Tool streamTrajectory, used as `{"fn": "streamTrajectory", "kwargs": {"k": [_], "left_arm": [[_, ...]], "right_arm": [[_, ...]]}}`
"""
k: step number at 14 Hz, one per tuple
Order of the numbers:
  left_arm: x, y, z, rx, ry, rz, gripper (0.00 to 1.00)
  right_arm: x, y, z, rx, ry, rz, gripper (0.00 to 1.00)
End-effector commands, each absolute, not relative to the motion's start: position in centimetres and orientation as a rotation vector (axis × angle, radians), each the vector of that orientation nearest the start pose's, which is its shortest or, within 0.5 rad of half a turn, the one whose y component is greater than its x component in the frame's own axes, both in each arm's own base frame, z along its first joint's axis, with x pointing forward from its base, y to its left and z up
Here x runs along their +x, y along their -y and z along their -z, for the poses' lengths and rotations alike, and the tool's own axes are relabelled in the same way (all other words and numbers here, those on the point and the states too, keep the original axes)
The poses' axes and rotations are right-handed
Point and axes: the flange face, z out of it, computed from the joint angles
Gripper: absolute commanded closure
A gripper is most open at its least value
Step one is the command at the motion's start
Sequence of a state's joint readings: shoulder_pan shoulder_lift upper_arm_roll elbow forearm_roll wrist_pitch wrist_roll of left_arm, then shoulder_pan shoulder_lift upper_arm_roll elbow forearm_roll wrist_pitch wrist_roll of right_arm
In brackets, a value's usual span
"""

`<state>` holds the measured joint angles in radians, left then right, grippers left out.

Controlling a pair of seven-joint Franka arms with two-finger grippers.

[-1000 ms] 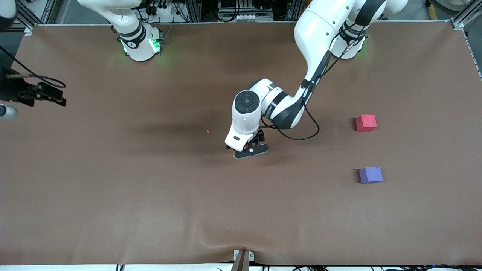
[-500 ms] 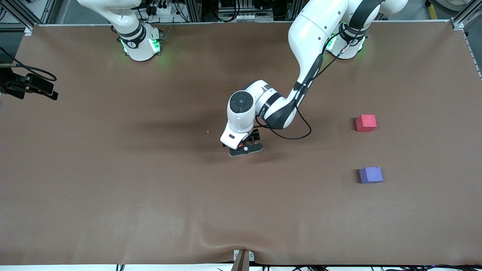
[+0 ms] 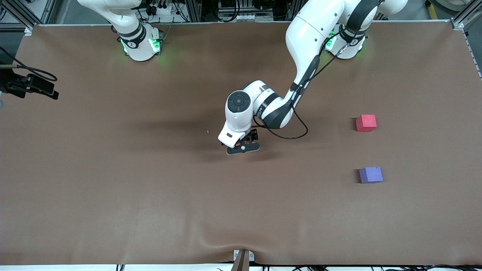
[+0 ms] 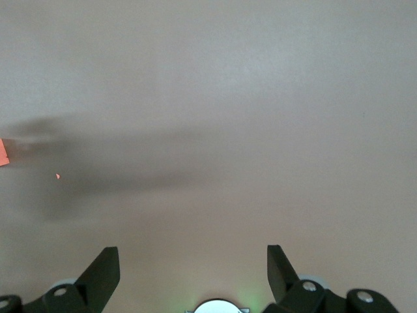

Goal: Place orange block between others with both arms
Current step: 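Close the left gripper on the orange cube, then carry the orange cube with the left gripper toward the pink cube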

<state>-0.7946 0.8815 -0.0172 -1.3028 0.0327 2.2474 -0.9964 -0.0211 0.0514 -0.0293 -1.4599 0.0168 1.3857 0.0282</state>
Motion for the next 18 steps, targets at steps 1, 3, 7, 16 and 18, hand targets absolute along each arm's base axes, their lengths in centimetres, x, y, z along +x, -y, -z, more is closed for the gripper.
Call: {"fn": "streamTrajectory", "kwargs": {"k": [1, 3, 7, 16, 18], "left_arm": [[52.2, 54.5, -20.6, -3.157, 0.192, 0.109, 0.10], [52.4, 54.3, -20.3, -3.155, 0.167, 0.107, 0.30], [52.6, 54.2, -20.5, -3.160, 0.176, 0.100, 1.00], [59.6, 42.0, -36.7, -3.129, 0.293, 0.087, 1.00], [60.4, 36.8, -39.1, -3.104, 0.251, 0.037, 1.00]], "right_arm": [[54.9, 3.6, -62.9, -3.120, -0.145, -0.225, 0.00], [54.9, 3.8, -62.8, -3.120, -0.149, -0.228, 0.00], [54.9, 3.6, -62.8, -3.120, -0.145, -0.230, 0.00], [55.0, 3.6, -62.6, -3.119, -0.145, -0.235, 0.00], [55.0, 3.6, -62.3, -3.119, -0.145, -0.242, 0.00]]}}
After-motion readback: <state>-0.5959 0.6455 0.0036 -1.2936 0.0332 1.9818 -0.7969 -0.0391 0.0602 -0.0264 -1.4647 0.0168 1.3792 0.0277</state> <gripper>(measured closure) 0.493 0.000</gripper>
